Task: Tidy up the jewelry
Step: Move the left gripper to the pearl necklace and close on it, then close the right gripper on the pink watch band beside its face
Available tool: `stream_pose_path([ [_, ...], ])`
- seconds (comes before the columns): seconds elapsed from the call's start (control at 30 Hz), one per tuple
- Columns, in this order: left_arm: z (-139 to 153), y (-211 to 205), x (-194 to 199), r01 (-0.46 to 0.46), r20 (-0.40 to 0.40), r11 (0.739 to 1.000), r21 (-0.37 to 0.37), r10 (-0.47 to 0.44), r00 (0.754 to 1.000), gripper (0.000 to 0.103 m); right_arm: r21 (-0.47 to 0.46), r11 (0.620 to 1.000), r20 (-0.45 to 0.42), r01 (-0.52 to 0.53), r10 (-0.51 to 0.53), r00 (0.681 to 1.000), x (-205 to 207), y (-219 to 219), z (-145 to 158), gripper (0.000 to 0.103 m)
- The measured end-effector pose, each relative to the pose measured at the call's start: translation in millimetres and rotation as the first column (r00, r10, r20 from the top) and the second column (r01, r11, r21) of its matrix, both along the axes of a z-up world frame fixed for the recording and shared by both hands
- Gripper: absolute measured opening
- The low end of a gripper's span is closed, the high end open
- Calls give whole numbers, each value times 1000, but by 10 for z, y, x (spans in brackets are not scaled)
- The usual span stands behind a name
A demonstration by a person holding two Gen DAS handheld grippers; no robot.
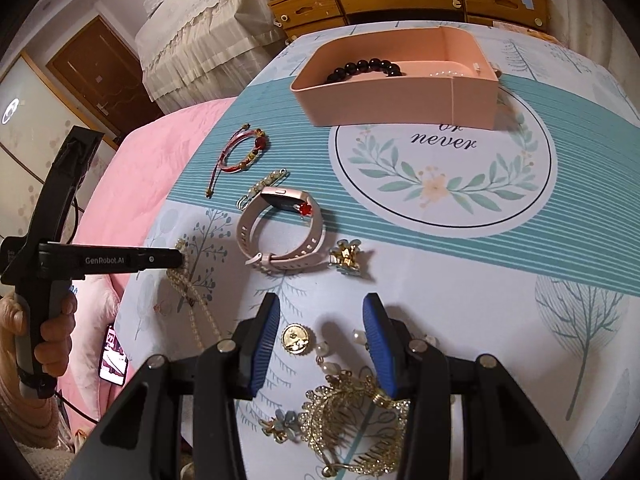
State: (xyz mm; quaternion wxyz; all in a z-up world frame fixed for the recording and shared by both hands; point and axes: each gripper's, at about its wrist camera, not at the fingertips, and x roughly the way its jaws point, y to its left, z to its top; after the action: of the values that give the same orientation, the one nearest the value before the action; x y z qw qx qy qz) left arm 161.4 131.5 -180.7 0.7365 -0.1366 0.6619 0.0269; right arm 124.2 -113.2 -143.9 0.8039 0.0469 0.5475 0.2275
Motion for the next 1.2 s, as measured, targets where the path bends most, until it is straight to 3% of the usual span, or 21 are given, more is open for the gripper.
stream_pose_path([
  [0.2,74,34,-65,-22,50,999,-46,24,998,3,-6,1000,27,19,-19,999,-15,-35,60,44],
  [0.63,711,-344,-135,93,253,990,-110,-63,966,3,-11,999,32,52,-52,998,58,-57,129,44],
  [0.97,710,-382,-184,100,298,983,-152,-50,953,3,-33,999,36,14,-13,999,391,220,224,43],
  [1.13,684,-345,-214,98,310,981,-169,-41,950,3,-58,998,11,11,-10,1000,536,327,188,27],
  [1.2,676,-330,-227,97,317,980,-173,-38,948,3,-87,996,23,3,-1,1000,530,369,190,26],
])
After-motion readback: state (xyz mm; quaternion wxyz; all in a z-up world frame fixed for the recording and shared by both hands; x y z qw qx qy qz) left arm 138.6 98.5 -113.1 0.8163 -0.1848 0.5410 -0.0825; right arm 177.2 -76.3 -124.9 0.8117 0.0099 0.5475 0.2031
